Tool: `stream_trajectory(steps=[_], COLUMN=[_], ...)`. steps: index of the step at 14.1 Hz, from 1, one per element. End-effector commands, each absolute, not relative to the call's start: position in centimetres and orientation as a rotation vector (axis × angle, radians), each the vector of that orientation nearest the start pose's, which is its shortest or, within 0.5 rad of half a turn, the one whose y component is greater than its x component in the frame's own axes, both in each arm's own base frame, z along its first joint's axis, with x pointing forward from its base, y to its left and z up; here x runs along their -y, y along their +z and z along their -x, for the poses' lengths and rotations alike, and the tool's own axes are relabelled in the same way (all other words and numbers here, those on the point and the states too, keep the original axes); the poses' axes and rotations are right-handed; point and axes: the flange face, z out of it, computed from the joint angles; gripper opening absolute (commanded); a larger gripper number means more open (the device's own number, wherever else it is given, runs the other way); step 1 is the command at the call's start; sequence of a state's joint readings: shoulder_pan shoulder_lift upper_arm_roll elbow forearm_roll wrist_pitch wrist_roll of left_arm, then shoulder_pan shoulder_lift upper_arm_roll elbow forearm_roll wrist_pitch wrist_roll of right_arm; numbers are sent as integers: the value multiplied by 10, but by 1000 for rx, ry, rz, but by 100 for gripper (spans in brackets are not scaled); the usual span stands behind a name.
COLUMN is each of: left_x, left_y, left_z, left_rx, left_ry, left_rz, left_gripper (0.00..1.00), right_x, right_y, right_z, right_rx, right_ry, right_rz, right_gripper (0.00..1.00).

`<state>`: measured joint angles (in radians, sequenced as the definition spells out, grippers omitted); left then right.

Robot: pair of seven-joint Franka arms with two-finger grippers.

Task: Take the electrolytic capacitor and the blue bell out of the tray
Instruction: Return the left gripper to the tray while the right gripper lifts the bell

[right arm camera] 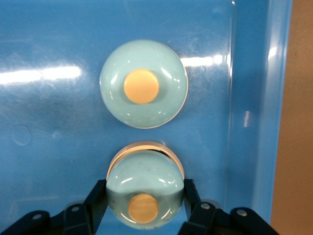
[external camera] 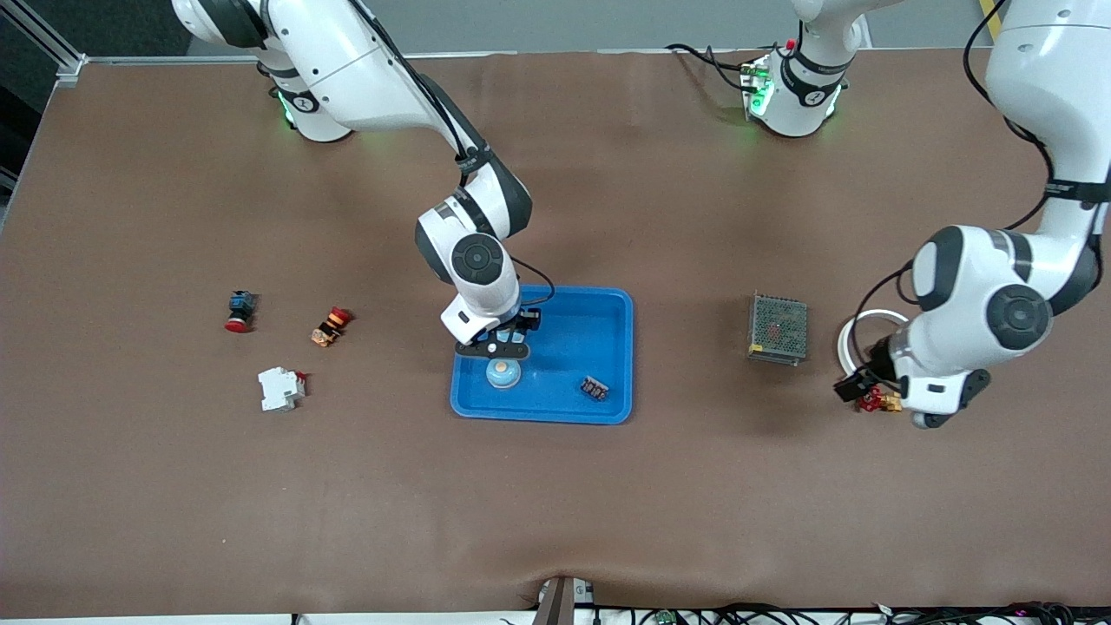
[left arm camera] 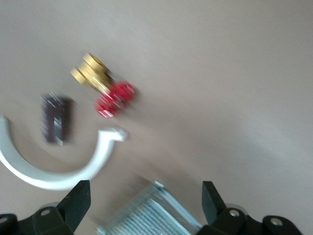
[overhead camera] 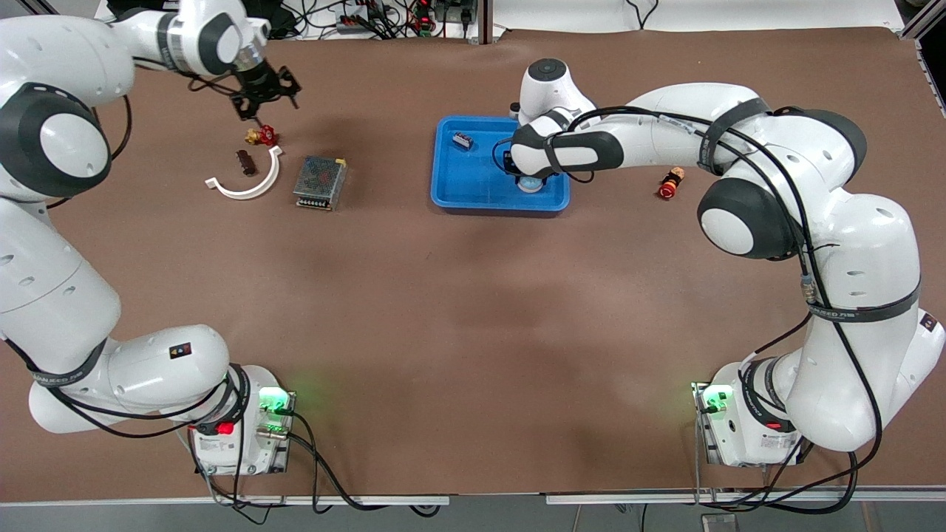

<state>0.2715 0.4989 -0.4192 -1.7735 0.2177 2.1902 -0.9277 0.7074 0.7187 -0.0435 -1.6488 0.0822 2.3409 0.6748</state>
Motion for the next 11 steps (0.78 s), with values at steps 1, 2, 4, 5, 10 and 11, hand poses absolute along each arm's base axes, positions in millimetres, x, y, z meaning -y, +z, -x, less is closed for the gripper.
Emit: stream_trajectory(steps=[1, 2, 4, 5, 10, 11], left_x=[137, 162, 218, 242, 330, 338], left_y=[304, 303, 302, 297, 289, 288], left_z=[-650, -654, -653, -653, -648, -646], left_rx=[1283, 1354, 1469, 1548, 1616, 1621], left_ry=[50, 43, 49, 56, 35, 22], left_rz=[2868, 2848, 2818, 2788, 2825, 2849], left_gripper=[100, 100, 100, 100, 100, 100], right_x=[-430, -425, -410, -400, -314, -293], right_y=[201, 208, 236, 255, 342, 356], right_z=[-541, -544, -549, -553, -574, -576], right_rx=[-51, -16, 44, 74, 280, 337], right_ry=[60, 78, 138, 168, 315, 333], right_rz=[3133, 3138, 3151, 3155, 3127, 3113], right_gripper=[33, 33, 33, 33, 33, 33])
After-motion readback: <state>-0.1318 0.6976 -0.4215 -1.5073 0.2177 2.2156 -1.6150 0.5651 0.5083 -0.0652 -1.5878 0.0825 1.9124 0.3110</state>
